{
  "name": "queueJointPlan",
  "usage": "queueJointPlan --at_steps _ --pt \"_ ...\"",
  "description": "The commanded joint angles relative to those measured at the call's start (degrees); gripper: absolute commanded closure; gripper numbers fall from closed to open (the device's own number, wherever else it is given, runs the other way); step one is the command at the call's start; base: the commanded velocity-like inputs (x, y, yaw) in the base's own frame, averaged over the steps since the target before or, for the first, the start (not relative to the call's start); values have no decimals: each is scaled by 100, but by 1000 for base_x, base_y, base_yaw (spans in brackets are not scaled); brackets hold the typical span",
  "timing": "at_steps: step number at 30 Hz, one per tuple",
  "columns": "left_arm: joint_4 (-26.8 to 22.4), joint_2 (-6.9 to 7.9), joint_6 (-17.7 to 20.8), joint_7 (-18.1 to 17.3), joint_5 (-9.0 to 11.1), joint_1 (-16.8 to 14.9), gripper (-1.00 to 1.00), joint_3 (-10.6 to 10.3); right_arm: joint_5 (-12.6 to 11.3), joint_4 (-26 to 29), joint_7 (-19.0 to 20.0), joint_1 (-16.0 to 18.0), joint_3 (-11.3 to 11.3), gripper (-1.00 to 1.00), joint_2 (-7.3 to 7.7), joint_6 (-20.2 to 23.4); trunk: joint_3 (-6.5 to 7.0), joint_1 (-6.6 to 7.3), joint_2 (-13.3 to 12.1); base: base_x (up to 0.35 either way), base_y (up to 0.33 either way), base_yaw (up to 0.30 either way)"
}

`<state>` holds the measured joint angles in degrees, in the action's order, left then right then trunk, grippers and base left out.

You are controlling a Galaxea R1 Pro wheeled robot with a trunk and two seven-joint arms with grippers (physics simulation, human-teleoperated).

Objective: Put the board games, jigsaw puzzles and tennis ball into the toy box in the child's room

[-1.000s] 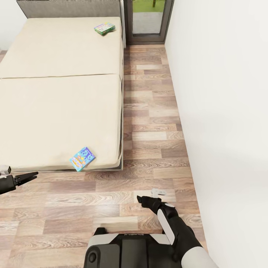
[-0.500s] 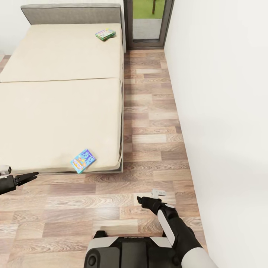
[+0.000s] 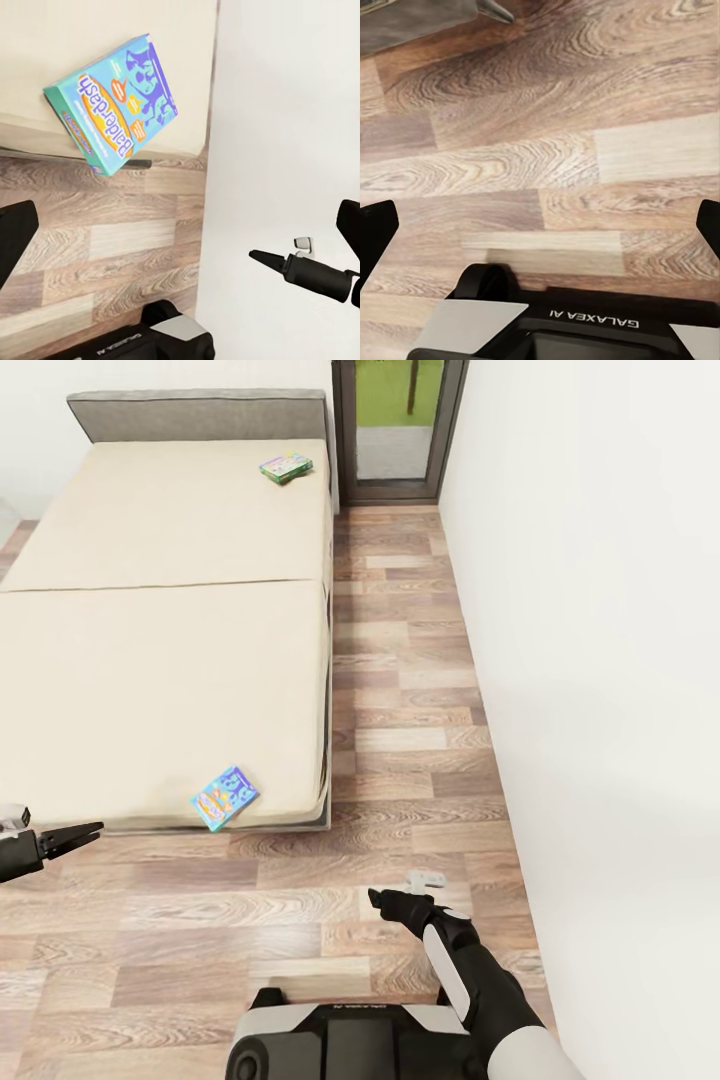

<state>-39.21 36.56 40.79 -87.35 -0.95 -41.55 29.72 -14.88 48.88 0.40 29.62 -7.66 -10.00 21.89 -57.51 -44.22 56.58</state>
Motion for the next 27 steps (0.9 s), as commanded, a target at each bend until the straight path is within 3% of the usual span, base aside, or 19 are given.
queueJointPlan --at_steps 1,27 --pt "1 2 61 -27 -11 -2 -100 5 -15 8 4 0 2 -100 0 29 7 -1 3 0 0 0" --pt "1 -3 59 -29 -11 -2 -100 1 -6 8 4 0 2 -100 0 18 254 -1 3 0 0 0"
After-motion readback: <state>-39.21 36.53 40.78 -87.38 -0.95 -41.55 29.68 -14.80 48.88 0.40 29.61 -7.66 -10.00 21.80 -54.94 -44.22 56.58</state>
